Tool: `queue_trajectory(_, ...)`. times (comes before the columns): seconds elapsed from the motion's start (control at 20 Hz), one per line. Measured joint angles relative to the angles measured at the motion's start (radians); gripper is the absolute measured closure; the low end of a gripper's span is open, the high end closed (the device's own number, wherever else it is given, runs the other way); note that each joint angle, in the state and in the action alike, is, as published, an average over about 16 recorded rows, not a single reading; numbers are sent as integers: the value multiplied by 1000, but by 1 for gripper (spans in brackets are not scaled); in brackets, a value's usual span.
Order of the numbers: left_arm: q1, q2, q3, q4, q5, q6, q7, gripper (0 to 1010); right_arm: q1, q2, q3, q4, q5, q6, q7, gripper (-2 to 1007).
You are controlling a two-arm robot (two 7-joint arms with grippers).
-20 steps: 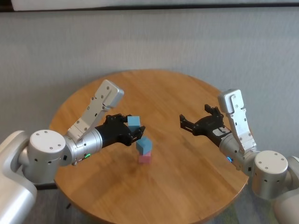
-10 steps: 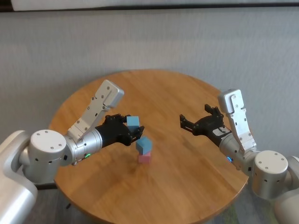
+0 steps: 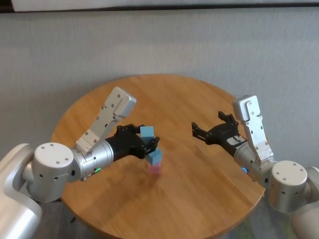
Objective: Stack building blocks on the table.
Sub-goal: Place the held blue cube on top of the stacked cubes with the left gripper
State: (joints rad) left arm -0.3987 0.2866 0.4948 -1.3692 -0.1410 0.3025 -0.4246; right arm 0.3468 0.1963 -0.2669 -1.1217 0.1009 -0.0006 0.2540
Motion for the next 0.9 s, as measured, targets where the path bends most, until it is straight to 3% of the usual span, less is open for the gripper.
queue_trajectory(0.9,15,-7,28,-25,10,33,-3,446,0,0,0,0,0,0,0,0)
